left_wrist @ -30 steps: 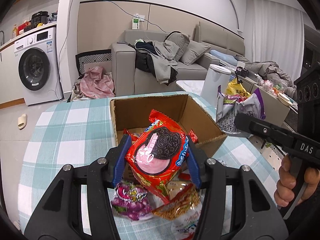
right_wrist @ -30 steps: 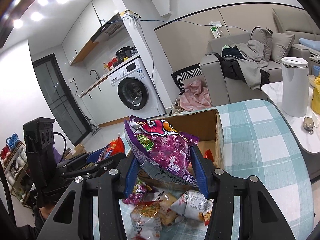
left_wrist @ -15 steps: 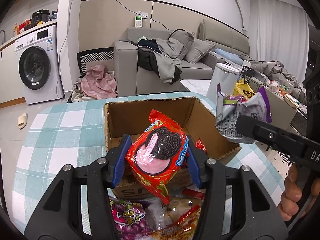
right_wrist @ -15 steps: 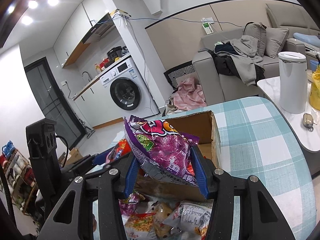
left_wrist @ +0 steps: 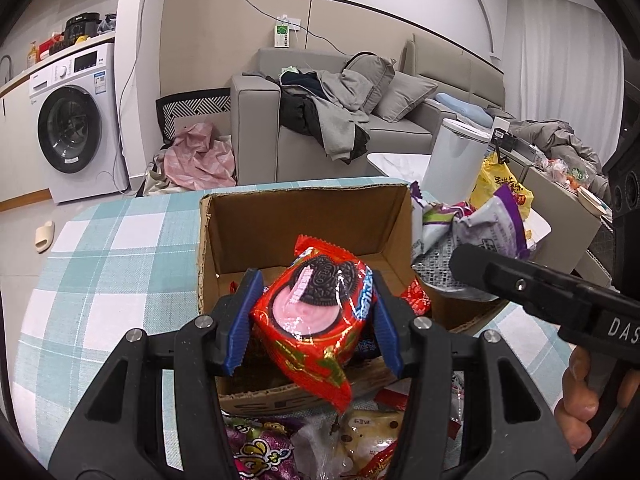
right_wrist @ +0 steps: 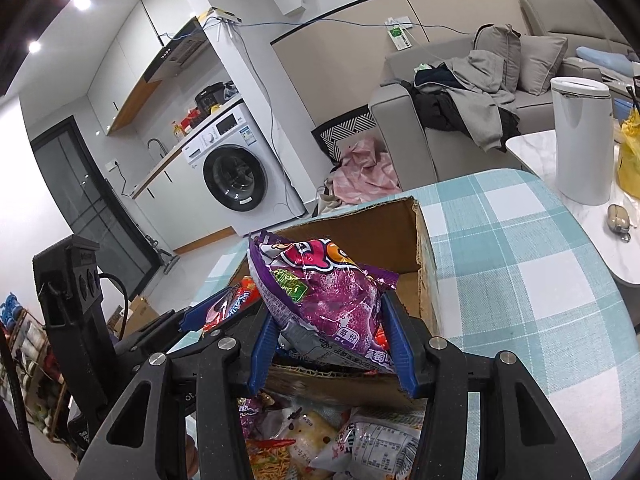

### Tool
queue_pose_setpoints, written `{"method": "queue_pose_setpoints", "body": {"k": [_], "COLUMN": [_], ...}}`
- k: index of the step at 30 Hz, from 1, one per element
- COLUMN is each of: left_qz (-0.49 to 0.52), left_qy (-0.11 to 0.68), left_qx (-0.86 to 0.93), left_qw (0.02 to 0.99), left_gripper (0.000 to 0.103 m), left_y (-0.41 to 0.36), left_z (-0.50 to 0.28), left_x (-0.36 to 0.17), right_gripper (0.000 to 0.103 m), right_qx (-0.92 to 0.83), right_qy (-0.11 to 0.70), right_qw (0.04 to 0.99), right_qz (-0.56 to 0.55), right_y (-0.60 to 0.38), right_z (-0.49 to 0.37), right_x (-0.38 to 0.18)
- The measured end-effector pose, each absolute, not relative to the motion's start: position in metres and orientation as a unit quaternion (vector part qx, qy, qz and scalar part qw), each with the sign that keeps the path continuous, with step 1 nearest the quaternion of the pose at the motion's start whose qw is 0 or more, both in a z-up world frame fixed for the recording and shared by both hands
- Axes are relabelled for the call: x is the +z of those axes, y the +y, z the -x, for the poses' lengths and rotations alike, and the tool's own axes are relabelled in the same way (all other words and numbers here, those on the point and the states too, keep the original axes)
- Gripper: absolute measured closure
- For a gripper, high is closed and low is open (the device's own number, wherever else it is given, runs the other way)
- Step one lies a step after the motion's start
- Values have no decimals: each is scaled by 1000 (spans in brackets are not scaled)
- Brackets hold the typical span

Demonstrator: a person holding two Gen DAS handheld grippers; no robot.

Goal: Organize snacks
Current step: 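Lift both held bags and carry them over the cardboard box, then open both grippers to drop the bags into the box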

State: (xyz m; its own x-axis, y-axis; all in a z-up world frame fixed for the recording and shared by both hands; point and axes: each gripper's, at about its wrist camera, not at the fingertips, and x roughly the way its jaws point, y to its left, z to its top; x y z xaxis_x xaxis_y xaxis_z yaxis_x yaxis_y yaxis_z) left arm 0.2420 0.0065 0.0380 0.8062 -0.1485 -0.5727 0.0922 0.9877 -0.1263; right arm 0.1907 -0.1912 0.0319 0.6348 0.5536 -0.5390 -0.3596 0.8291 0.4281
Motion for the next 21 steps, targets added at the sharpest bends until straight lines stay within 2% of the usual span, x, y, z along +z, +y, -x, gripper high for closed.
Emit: {"method": "queue_pose_setpoints", "body": {"k": [5,7,8,9,11,14,16,18,20,21], "left_qz": [44,37,36,35,36,34,32,27,24,25], "left_qy": [305,300,300,300,296,292,289,290,288,286], "left_qx": [-58,-53,-55,-55,-55,-58,-52,-47,-41,-39], "left_qw": [950,952,952,952,953,954,956,956,956,957], "left_gripper": [53,50,44,40,27,20,16,11,1,1], "left_y": [6,6,6,6,7,8,10,10,12,13], "left_z": [-246,-244,-243,-243,-239,-229,-220,-209,-199,-192], "left_x": [34,35,36,36,39,45,48,50,52,53], "right_gripper": [51,47,44,37,35,27,13,9,3,1], "right_qx": [248,246,244,244,247,243,245,246,250,250], "right_qy": [352,349,347,345,337,333,336,338,336,336], "right_qw": [892,895,897,898,901,904,903,902,901,901], "right_qz": [-138,-132,-125,-122,-117,-113,-111,-111,-113,-113], "right_y": [-187,-186,-185,-186,-188,-194,-198,-203,-208,-210], "right_z": [-198,-197,-196,-195,-191,-186,-182,-178,-171,-169], "right_x": [28,28,29,29,31,34,34,35,36,36]}}
